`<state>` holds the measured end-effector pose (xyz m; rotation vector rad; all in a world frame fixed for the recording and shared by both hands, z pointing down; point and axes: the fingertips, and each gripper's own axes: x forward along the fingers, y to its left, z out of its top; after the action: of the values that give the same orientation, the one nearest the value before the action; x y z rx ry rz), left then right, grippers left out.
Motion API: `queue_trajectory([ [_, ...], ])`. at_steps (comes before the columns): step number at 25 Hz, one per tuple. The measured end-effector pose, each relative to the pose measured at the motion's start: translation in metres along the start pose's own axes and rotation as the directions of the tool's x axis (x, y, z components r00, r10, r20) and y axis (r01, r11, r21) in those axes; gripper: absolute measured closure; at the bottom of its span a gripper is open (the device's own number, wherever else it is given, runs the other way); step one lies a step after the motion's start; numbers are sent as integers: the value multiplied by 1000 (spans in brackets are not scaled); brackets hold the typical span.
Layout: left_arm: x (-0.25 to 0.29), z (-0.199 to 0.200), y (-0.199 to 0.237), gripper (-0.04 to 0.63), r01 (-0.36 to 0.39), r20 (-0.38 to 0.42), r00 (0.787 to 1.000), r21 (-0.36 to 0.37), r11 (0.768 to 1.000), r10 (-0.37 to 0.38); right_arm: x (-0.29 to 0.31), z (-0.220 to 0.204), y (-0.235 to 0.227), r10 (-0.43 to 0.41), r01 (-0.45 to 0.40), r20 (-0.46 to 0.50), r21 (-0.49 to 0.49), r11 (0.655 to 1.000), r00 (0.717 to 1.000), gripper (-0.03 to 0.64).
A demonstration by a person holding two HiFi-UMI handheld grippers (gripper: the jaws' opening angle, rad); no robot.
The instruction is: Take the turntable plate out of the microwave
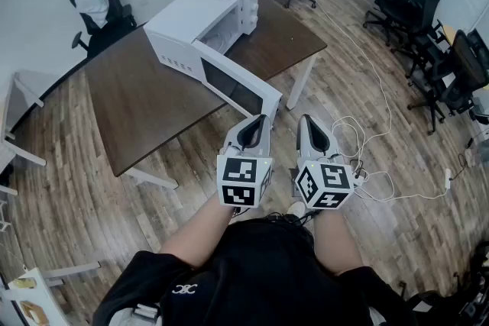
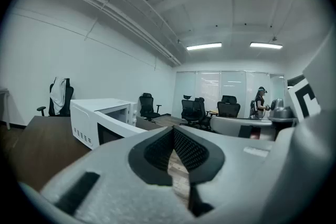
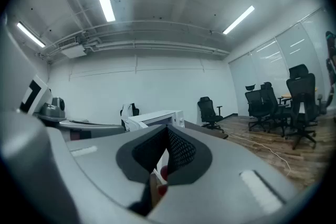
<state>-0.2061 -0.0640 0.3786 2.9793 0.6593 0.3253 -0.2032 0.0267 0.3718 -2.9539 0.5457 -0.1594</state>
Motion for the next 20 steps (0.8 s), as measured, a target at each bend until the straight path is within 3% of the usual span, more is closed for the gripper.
queue_trajectory([
  [10,26,6,-9,584,20,-4,1000,4,1000,-20,12,5,-22,-2,1,19,54,999,1000,607],
  [20,88,8,-55,584,41,-16,999,26,999,-40,20,9,-86,4,-5,9,28,1000,1000,607],
])
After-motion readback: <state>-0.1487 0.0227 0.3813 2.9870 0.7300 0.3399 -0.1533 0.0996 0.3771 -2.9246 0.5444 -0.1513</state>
